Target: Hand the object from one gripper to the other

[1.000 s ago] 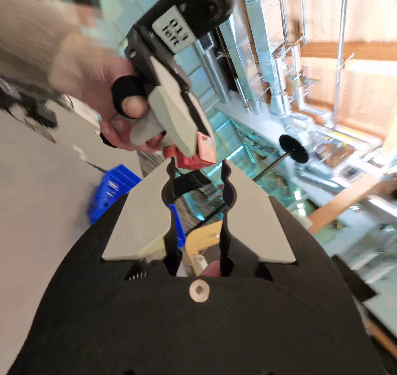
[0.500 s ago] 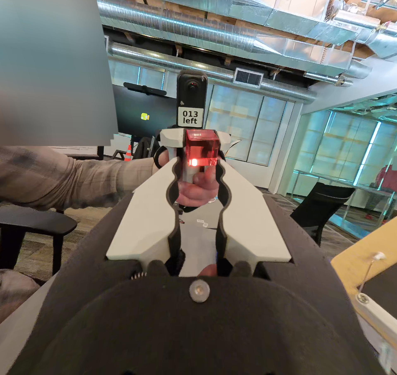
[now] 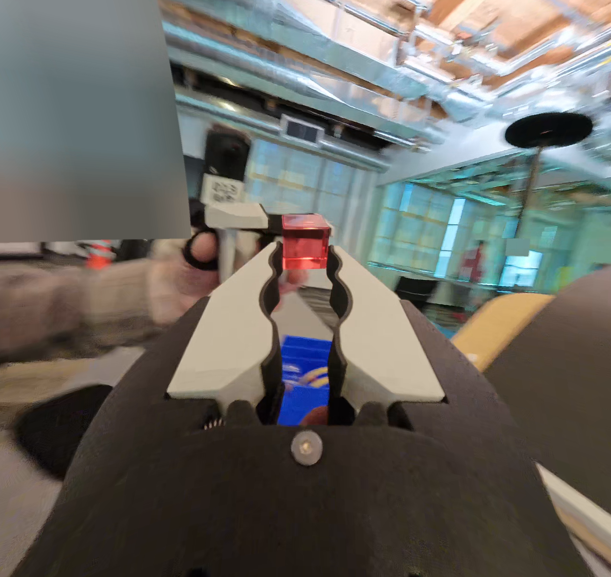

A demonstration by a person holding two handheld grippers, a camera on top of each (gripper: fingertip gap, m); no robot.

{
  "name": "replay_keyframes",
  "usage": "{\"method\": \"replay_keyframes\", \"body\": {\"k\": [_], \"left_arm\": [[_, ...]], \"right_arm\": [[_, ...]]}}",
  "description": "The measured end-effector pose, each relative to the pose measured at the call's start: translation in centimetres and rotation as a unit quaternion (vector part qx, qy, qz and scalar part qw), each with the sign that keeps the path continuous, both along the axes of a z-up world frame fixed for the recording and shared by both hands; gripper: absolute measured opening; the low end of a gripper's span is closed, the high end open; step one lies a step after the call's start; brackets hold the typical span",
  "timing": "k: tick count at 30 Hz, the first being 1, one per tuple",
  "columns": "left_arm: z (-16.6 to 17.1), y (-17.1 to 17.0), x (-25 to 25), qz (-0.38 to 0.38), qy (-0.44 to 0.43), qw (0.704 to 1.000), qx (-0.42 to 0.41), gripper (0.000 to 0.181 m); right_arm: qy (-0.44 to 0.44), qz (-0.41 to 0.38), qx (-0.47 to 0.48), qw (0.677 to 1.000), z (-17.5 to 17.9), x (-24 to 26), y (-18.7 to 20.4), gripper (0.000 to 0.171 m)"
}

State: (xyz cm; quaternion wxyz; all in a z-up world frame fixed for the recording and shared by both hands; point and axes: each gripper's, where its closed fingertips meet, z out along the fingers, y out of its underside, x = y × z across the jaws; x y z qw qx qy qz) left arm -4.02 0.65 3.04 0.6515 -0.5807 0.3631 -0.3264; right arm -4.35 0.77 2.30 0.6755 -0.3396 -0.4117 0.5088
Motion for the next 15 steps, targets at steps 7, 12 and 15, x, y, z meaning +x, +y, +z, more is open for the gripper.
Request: {"method": "replay_keyframes", "body": {"k": [7, 12, 15], "left_arm": [[-0.1, 1.1, -0.6, 0.179, 0.082, 0.978, 0.069, 0.047], [-0.7, 1.6, 0.7, 0.222, 0.087, 0.969, 0.067, 0.046], [-0.9, 1.9, 1.0, 0.248, 0.101, 0.959, 0.089, 0.041]], "right_arm": [[-0.053, -0.311, 0.187, 0.93, -0.4, 0.5, 2.9, 0.023], [-0.052, -0.369, 0.234, 0.898, -0.3, 0.5, 2.5, 0.023], [-0.053, -0.385, 0.254, 0.885, -0.2, 0.6, 2.2, 0.023]]}}
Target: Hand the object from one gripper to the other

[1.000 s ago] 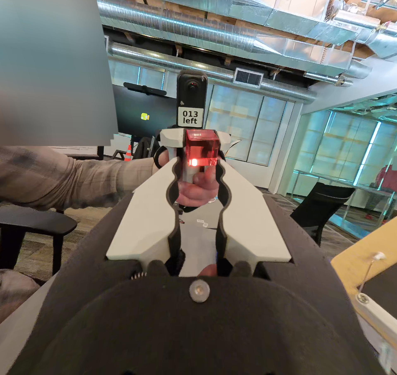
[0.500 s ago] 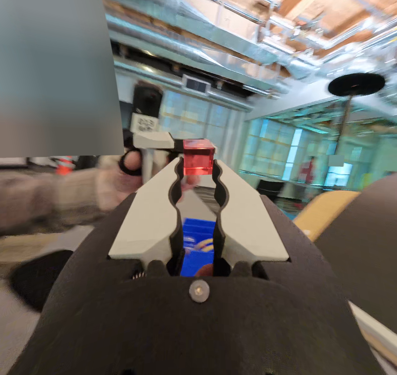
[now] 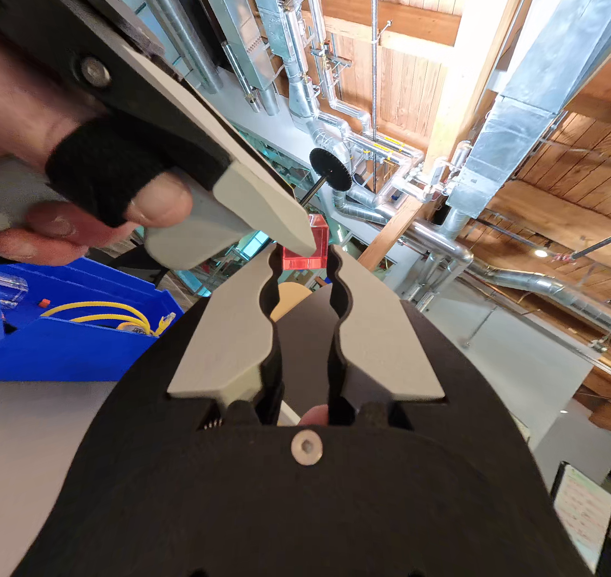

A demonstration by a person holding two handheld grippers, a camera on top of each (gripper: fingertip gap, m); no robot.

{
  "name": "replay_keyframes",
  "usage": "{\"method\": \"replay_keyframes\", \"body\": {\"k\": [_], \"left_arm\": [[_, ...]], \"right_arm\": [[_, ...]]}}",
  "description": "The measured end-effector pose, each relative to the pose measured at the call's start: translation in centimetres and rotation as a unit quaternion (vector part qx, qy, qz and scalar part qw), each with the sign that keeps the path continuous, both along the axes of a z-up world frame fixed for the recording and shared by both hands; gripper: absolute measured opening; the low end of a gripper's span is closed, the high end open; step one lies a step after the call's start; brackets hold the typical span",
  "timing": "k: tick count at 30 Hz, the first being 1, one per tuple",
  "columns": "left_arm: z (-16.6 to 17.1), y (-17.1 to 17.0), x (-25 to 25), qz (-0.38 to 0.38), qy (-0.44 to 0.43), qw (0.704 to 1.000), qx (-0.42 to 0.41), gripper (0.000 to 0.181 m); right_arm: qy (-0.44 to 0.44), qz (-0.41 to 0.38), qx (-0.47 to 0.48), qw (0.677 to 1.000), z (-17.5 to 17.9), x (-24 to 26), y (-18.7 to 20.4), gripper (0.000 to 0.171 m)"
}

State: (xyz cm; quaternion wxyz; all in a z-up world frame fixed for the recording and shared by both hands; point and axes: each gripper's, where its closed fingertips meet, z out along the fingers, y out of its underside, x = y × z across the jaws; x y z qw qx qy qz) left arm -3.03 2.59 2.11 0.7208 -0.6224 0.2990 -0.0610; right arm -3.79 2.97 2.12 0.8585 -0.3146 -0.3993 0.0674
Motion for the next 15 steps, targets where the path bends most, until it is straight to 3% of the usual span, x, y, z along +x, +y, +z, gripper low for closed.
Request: {"method": "replay_keyframes", "body": {"k": [4, 10, 15], "left_arm": [[0.1, 0.3, 0.1, 0.019, 0.007, 1.0, 0.014, 0.028], [0.3, 0.2, 0.0, 0.022, 0.022, 0.999, 0.019, 0.029], [0.6, -0.6, -0.3, -0.067, -0.015, 0.996, -0.064, 0.028]], "right_arm": [[-0.009, -0.016, 0.023, 1.0, 0.1, -0.1, -0.4, 0.023], [-0.017, -0.009, 0.035, 0.999, 0.2, -0.2, -0.7, 0.024], [-0.049, 0.084, 0.045, 0.994, 0.0, -0.4, -2.1, 0.043]]}}
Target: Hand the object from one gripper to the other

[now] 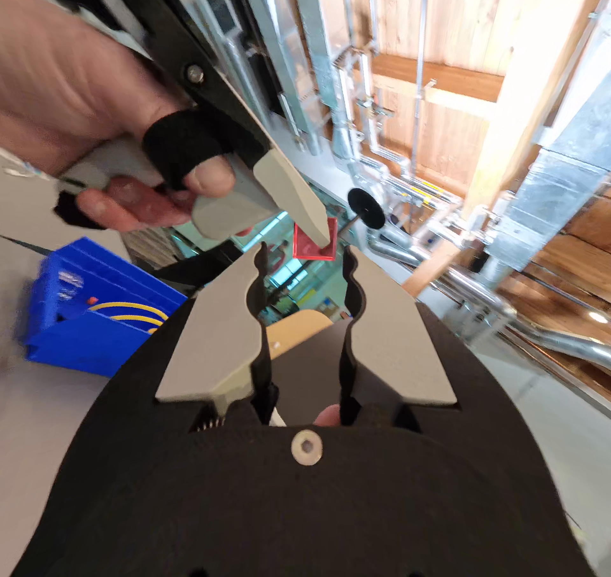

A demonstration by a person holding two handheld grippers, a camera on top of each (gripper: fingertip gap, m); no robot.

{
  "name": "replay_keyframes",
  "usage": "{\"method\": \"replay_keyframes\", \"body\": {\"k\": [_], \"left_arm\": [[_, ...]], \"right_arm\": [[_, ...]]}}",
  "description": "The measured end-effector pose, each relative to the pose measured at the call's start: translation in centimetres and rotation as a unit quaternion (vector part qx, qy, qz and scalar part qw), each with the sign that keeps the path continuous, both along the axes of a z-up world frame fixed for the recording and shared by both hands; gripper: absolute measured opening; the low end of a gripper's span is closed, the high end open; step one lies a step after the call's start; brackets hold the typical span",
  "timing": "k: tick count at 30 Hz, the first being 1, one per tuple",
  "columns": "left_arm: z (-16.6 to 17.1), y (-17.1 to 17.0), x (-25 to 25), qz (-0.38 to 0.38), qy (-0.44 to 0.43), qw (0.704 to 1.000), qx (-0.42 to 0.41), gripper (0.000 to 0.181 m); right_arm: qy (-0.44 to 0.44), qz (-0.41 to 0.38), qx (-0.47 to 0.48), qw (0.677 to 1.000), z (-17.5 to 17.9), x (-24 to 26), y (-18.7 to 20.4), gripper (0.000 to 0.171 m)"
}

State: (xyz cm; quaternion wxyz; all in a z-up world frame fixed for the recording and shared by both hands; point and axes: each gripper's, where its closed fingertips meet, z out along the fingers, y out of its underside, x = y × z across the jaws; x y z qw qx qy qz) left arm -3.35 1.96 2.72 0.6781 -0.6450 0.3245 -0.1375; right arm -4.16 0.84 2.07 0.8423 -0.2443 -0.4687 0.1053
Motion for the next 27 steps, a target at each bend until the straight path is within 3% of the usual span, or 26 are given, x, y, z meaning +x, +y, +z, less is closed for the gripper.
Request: {"method": "replay_keyframes", "body": {"k": [4, 8, 14, 19, 27], "left_arm": [[-1.0, -1.4, -0.2, -0.094, 0.067, 0.991, -0.062, 0.029], [-1.6, -3.1, -0.2, -0.154, 0.168, 0.973, -0.044, 0.028], [-3.0, -5.4, 1.3, -0.229, 0.274, 0.934, -0.015, 0.028], [-3.7, -4.5, 1.5, -0.209, 0.319, 0.924, -0.008, 0.028], [-3.5, -4.0, 1.0, -0.193, 0.32, 0.927, -0.007, 0.028]], "right_arm": [[-0.08, 0.096, -0.018, 0.992, -1.3, -0.2, -1.3, 0.041], [-0.094, 0.184, -0.107, 0.973, -0.9, 1.0, -1.3, 0.037], [-0.158, 0.321, -0.201, 0.912, -2.4, 1.6, -3.3, 0.041], [-0.185, 0.309, -0.189, 0.913, -3.1, 1.1, -4.0, 0.034], [-0.175, 0.278, -0.185, 0.926, -2.9, 0.5, -3.3, 0.023]]}}
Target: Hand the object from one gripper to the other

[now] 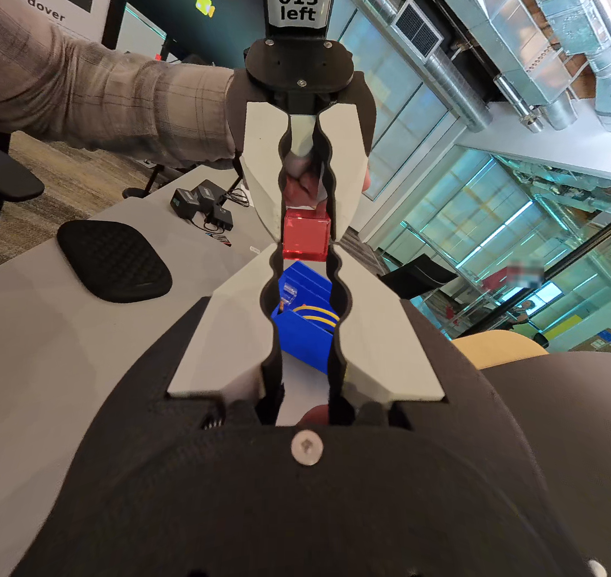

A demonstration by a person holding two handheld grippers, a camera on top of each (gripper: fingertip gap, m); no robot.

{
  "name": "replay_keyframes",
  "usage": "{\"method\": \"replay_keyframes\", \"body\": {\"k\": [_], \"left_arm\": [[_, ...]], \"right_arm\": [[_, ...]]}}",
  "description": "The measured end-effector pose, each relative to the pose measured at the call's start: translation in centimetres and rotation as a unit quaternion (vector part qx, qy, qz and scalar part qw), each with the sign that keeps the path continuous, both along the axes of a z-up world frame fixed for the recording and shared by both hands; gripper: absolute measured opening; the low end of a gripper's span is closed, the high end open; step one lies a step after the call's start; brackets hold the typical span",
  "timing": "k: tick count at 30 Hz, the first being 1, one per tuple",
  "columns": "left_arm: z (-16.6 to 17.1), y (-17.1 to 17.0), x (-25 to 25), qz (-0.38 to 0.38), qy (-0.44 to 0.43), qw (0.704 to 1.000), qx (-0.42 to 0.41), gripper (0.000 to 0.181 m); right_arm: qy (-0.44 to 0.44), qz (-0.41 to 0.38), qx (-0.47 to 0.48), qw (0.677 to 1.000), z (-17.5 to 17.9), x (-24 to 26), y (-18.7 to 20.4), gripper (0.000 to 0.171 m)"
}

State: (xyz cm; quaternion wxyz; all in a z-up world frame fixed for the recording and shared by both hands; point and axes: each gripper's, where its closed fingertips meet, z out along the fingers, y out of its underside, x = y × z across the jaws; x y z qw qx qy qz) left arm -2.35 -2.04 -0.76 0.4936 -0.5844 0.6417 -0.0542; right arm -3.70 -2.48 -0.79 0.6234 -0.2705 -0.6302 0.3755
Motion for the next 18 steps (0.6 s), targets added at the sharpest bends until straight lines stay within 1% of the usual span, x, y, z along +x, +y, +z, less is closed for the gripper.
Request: {"method": "replay_keyframes", "body": {"k": [4, 7, 10, 12, 14, 18], "left_arm": [[0.9, 0.9, -0.6, 0.032, -0.025, 0.999, 0.007, 0.031], [2.4, 2.0, -1.3, 0.081, -0.079, 0.993, 0.03, 0.038], [3.6, 2.9, -1.5, 0.125, -0.158, 0.978, 0.049, 0.043], [3.6, 3.8, -1.5, 0.157, -0.192, 0.967, 0.062, 0.046], [3.8, 4.6, -1.2, 0.18, -0.233, 0.953, 0.076, 0.047], [4.1, 5.6, -0.6, 0.197, -0.308, 0.927, 0.085, 0.047]], "right_arm": [[0.037, -0.04, 0.003, 0.999, 0.9, -0.4, 1.0, 0.023], [0.087, -0.113, 0.006, 0.99, 2.1, -0.3, 3.1, 0.022], [0.149, -0.218, 0.022, 0.964, 3.4, 0.5, 5.7, 0.023], [0.187, -0.269, 0.035, 0.944, 3.9, 1.1, 6.6, 0.023], [0.209, -0.293, 0.036, 0.932, 3.9, 1.1, 6.7, 0.023], [0.233, -0.326, 0.045, 0.915, 3.8, 0.9, 6.5, 0.023]]}}
